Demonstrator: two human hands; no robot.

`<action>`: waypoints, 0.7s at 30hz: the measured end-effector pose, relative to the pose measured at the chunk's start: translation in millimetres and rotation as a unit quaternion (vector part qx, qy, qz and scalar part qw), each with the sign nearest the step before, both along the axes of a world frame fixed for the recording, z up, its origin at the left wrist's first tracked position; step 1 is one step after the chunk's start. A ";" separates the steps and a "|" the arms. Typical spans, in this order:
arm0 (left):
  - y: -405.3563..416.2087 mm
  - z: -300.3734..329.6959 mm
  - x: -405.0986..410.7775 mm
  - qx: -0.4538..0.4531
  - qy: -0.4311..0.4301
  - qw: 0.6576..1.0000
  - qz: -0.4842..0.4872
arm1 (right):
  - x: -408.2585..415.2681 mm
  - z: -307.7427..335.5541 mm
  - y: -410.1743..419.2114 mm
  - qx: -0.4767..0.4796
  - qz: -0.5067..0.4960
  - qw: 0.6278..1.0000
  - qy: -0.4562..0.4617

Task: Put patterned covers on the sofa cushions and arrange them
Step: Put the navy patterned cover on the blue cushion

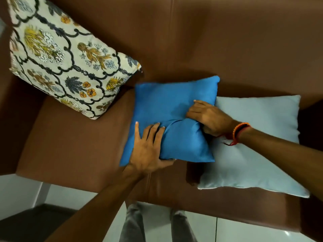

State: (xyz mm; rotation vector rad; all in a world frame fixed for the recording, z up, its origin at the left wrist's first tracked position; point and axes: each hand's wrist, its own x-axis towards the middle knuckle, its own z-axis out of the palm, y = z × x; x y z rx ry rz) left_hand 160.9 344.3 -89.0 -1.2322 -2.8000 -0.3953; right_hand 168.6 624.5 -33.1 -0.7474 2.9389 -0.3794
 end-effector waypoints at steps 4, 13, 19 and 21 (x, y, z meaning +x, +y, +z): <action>3.3 66.0 -12.3 0.155 -0.049 0.986 0.044 | -16.5 51.7 11.7 -0.167 -0.090 0.980 -0.066; 37.3 150.1 -121.9 0.148 -0.099 0.982 0.062 | -89.4 105.1 25.2 -0.289 -0.255 0.922 -0.023; 55.7 162.8 -184.8 0.224 -0.118 0.965 0.074 | -120.7 104.3 17.9 -0.311 -0.339 0.887 0.045; 59.3 164.8 -198.1 0.237 -0.120 0.961 0.077 | -128.2 104.5 10.4 -0.311 -0.365 0.875 0.075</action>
